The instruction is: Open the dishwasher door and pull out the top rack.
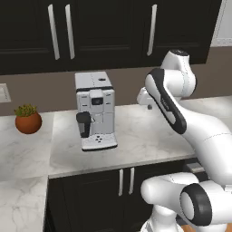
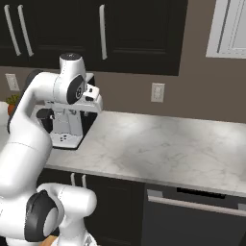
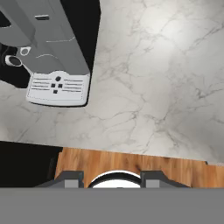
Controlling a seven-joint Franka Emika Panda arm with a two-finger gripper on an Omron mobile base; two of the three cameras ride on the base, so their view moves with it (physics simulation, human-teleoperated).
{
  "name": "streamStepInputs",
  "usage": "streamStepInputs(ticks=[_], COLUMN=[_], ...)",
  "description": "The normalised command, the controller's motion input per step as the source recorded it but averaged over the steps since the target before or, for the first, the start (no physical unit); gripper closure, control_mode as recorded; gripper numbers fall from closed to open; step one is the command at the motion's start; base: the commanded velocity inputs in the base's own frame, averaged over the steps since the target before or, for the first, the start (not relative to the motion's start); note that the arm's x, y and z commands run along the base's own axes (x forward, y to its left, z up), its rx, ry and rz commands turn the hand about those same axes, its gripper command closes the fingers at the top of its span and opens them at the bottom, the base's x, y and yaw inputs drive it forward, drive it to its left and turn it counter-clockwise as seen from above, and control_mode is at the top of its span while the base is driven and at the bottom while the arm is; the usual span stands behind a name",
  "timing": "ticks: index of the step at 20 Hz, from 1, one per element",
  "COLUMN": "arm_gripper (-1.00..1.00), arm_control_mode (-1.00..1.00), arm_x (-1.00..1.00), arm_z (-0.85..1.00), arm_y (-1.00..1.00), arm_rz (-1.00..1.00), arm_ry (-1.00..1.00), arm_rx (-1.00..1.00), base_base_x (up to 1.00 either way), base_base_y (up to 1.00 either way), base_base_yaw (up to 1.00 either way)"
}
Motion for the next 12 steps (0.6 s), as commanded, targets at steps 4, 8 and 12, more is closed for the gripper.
streamStepInputs(ticks=[4, 8, 12], arm_gripper=[-1.00, -1.00, -1.00], arm_control_mode=[1.00, 1.00, 1.00], arm_x=[0.00, 0.00, 0.00], arm_z=[0.00, 0.00, 0.00], arm_y=[0.00, 0.00, 0.00], arm_rz=[0.00, 0.00, 0.00], arm_ry=[0.00, 0.00, 0.00], arm_rx=[0.00, 0.00, 0.00], base_base_x=[0.00, -0.09, -0.27], base_base_y=[0.00, -0.09, -0.45], base_base_yaw=[0.00, 0.00, 0.00])
